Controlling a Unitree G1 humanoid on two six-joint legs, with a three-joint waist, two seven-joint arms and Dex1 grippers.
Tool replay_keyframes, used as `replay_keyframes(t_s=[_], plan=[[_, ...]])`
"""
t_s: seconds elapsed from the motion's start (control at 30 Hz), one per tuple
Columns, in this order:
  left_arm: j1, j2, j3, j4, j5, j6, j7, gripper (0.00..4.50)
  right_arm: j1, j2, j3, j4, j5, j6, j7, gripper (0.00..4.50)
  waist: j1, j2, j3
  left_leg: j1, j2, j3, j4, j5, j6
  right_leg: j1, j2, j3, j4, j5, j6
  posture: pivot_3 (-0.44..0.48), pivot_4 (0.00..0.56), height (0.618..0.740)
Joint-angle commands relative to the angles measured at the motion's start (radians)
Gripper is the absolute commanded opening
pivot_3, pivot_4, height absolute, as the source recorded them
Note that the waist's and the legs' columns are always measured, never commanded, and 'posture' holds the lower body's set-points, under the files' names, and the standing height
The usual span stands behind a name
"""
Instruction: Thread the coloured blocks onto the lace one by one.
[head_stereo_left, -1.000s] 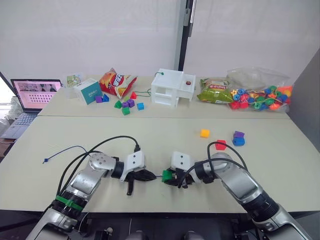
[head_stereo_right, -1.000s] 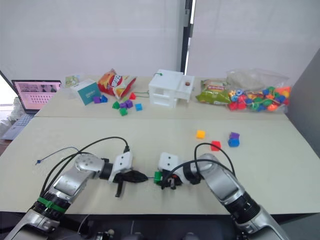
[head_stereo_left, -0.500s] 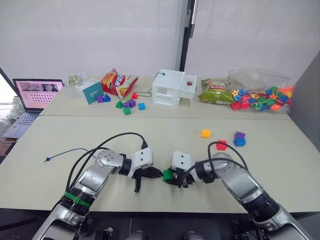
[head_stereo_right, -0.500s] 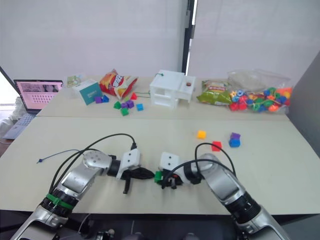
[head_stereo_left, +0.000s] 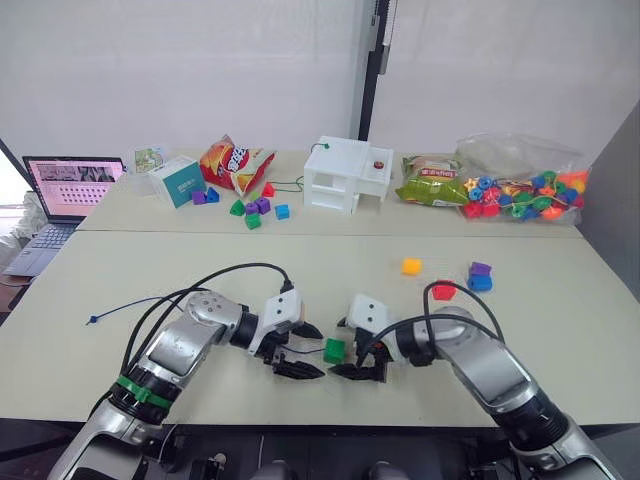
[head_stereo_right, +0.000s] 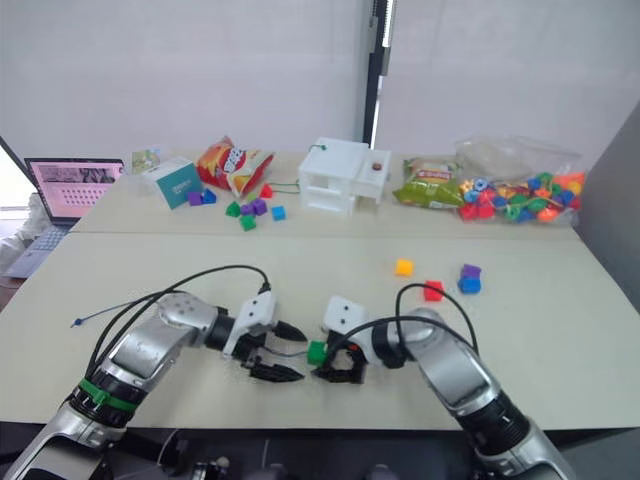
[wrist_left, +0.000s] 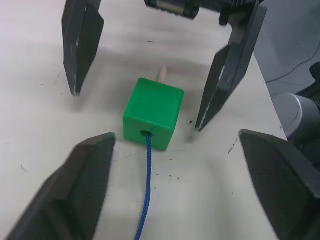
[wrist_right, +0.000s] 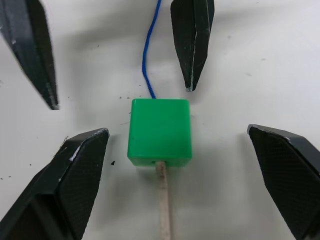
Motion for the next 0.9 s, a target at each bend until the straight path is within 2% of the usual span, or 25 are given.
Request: replay_keyframes(t_s=[0.03,0.2,0.43,0.53,0.77,0.8,0.9], plan=[[-0.029,0.002,-0.015,-0.014,0.051,-0.074,0.025,4.48,0.031,-0.046,-0.065,-0.099,0.041,0.024,-0.007,4.5,0.005,0.0,0.0,0.0,0.0,0.0,0.0,0.0,0.0,0.0,0.0,0.0,0.0,0.0,0.0,0.0,0.15,0.74],[-0.056,-0.123,-0.055,0.085,0.112,-0.139,0.127,4.48,0.157,-0.11,-0.133,-0.153,0.059,0.01,-0.044,4.5,0.018,-0.001,0.0,0.0,-0.002,-0.001,0.001,0.0,0.001,0.002,-0.003,-0.002,-0.001,0.0,0.0,0.0,0.15,0.74],[-0.042,-0.148,-0.079,0.162,0.12,-0.185,0.093,4.48,0.262,-0.078,-0.145,-0.142,0.056,-0.073,-0.127,4.5,0.002,-0.001,0.0,0.0,-0.001,0.0,0.0,0.0,0.001,0.001,-0.001,-0.001,-0.001,0.0,0.0,0.0,0.15,0.74],[-0.044,-0.155,-0.077,0.176,0.112,-0.193,0.084,3.66,0.285,-0.066,-0.142,-0.135,0.059,-0.102,-0.144,4.5,0.004,-0.001,0.0,0.001,-0.001,-0.001,0.0,0.0,0.001,0.002,-0.001,-0.001,-0.001,0.0,0.0,0.0,0.15,0.74],[-0.047,-0.161,-0.076,0.189,0.101,-0.198,0.06,1.32,0.303,-0.062,-0.142,-0.111,0.067,-0.136,-0.154,4.5,0.008,-0.001,0.0,0.002,-0.002,-0.001,0.001,0.0,0.001,0.004,-0.002,-0.001,-0.002,0.0,0.0,0.0,0.15,0.74],[-0.044,-0.157,-0.077,0.186,0.101,-0.2,0.055,1.2,0.303,-0.064,-0.143,-0.105,0.07,-0.138,-0.15,4.5,0.008,-0.001,0.0,0.002,-0.002,-0.001,0.001,-0.001,0.001,0.004,-0.002,-0.001,-0.002,0.0,0.0,0.0,0.15,0.74],[-0.042,-0.155,-0.076,0.183,0.101,-0.2,0.047,1.2,0.303,-0.066,-0.146,-0.089,0.079,-0.144,-0.139,4.5,0.008,-0.001,0.0,0.002,-0.001,-0.001,0.0,0.0,0.001,0.004,-0.001,-0.001,-0.002,0.0,0.0,0.0,0.15,0.74]])
